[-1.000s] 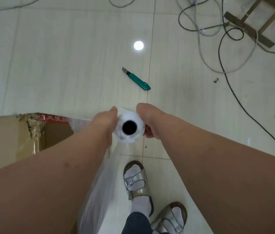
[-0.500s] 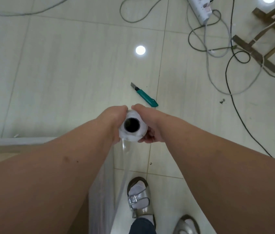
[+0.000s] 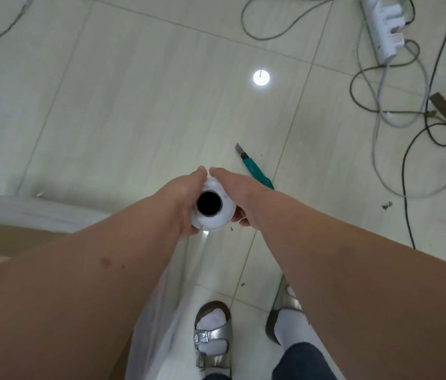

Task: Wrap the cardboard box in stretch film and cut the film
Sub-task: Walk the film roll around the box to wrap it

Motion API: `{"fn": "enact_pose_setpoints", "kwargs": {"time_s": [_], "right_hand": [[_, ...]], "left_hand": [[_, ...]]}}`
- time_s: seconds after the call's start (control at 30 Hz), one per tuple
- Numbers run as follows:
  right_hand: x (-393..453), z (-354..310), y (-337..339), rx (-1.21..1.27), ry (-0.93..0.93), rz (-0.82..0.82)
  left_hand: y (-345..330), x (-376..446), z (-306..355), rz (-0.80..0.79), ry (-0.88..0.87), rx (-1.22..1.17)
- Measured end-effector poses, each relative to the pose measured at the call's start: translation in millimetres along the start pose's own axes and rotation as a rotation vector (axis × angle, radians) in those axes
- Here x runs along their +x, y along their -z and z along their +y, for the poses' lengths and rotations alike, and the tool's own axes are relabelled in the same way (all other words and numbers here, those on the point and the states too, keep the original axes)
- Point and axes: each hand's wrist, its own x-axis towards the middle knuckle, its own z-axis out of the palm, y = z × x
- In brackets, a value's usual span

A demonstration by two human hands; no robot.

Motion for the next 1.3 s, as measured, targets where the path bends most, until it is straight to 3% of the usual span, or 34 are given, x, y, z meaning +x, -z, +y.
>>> {"fn": "enact_pose_setpoints", "kwargs": {"time_s": [0.27, 0.33, 0.47, 0.6, 0.7, 0.83, 1.03, 1.17, 1.3], "right_hand": [[7, -36, 8, -0.014, -0.015, -0.123], [9, -42, 12, -0.058, -0.009, -0.092], [16, -62, 9, -0.192, 0.018, -0.068], [25, -66, 2, -0.221, -0.007, -0.172], [27, -63, 1, -0.361, -0.001, -0.218], [26, -78, 3, -0.449, 0.066, -0.205], [28, -125, -12, -0.393, 0.077, -0.208], [31, -154, -25, -0.265, 0.021, -0.245], [36, -174, -37, -0.199, -0.018, -0.256]], "left_hand": [[8, -9, 45, 0.329, -0.271, 0.272], [11, -8, 53, 0.371, -0.317, 0.243], [17, -4, 54, 0.367, -0.173, -0.022], [15, -5, 40, 0.128, 0.142, -0.411], [14, 7, 31, 0.094, 0.208, -0.465], [22, 18, 35, 0.156, 0.171, -0.382], [45, 8, 78, 0.188, 0.109, -0.281], [65, 5, 114, 0.174, -0.031, -0.254], [94, 20, 132, 0.322, -0.163, -0.134]]}}
